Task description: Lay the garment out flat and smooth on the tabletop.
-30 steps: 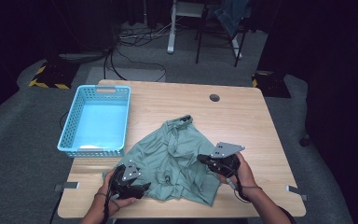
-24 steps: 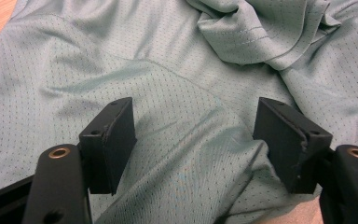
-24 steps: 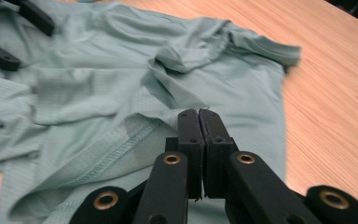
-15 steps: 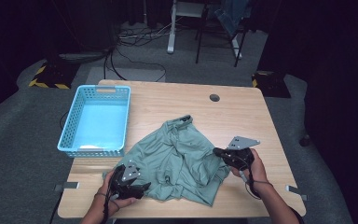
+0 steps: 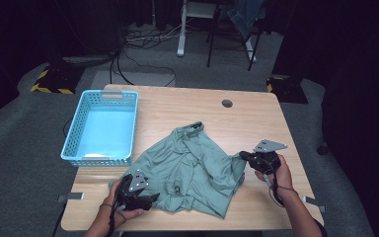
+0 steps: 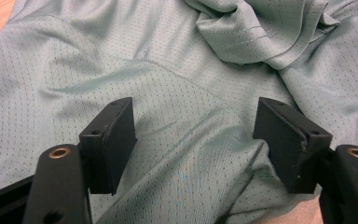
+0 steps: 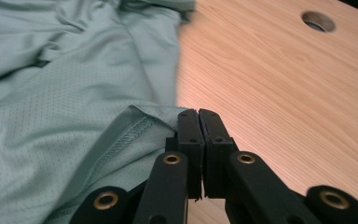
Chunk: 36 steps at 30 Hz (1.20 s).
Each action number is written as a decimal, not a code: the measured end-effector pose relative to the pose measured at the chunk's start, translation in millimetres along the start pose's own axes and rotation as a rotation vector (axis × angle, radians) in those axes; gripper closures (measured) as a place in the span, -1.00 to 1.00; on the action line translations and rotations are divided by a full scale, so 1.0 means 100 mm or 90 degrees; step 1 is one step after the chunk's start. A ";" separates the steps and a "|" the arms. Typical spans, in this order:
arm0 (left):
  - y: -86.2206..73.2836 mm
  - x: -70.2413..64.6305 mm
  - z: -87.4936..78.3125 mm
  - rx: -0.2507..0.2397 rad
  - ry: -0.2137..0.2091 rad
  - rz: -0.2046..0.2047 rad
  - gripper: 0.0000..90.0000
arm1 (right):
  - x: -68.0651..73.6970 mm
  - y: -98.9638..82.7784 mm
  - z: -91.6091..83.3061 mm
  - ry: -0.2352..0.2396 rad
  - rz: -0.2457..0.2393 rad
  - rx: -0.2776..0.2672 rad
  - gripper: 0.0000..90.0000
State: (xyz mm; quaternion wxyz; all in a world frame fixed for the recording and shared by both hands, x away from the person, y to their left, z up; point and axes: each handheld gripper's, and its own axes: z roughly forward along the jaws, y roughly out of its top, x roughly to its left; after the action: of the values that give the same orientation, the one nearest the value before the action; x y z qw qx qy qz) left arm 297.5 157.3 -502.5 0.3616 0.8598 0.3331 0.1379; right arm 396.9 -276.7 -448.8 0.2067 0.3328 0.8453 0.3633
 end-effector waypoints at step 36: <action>-0.04 0.04 -0.03 -0.003 -0.009 0.008 -0.34 | -0.90 -0.55 -0.08 -0.145 0.135 0.079 0.96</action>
State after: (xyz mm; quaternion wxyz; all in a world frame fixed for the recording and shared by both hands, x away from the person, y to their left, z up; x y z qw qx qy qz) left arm 297.6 163.6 -503.1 0.3654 0.8619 0.3247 0.1347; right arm 431.7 -373.1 -475.0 0.2409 0.4712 0.7975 0.2899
